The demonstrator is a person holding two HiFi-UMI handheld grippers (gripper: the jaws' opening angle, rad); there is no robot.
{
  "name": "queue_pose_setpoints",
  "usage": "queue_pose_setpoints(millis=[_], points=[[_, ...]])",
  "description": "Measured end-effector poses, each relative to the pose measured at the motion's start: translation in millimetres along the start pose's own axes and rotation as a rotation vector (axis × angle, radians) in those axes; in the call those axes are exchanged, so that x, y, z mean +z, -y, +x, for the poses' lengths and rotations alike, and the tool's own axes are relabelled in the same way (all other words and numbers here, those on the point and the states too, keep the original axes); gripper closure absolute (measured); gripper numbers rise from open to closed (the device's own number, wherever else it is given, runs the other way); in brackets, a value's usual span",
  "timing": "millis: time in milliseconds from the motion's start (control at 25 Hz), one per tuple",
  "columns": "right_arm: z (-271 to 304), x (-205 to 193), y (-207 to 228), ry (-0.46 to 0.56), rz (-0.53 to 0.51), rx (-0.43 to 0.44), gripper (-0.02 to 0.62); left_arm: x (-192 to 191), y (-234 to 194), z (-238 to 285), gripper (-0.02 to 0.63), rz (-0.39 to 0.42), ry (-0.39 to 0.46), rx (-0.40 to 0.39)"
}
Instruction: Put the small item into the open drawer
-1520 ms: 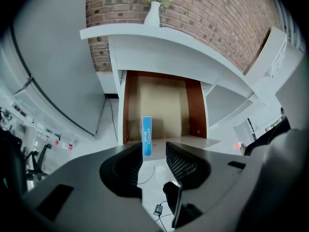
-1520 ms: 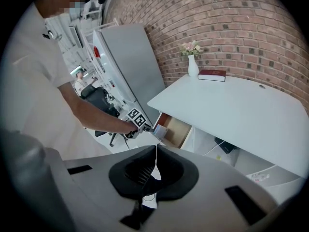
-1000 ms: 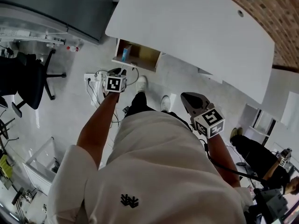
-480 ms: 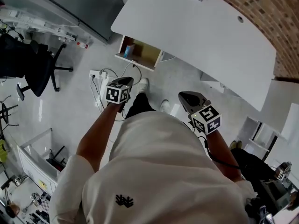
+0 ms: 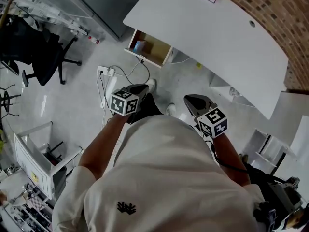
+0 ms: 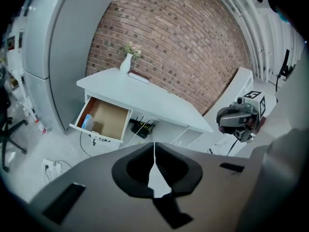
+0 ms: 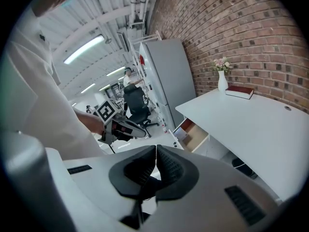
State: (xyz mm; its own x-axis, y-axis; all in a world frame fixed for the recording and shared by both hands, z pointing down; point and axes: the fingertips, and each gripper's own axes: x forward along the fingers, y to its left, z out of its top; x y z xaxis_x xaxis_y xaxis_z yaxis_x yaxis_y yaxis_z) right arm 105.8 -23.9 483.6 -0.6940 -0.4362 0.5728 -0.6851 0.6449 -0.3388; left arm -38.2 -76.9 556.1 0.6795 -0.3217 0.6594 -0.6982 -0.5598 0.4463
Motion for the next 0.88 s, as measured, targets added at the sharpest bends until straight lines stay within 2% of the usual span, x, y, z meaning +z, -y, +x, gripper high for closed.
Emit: queue_pose_setpoints(millis=[280,560,880], points=[[-12.9,-16.4,-28.7,0.012,-0.016,0.018,0.565,-13.5,55.3,-26.0,0.577,0.031,0.031,-0.061],[-21.4,-22.5,-46.3,0.013,-0.046,0.027,0.565,-17.5,79.5,-40.7,0.577,0.035,0.070,-0.070],[-24.7,-25.7,-52.6,0.011,-0.060,0.030,0.565,-21.0,87.1,-46.2,0.577,0.043,0.079,-0.064]])
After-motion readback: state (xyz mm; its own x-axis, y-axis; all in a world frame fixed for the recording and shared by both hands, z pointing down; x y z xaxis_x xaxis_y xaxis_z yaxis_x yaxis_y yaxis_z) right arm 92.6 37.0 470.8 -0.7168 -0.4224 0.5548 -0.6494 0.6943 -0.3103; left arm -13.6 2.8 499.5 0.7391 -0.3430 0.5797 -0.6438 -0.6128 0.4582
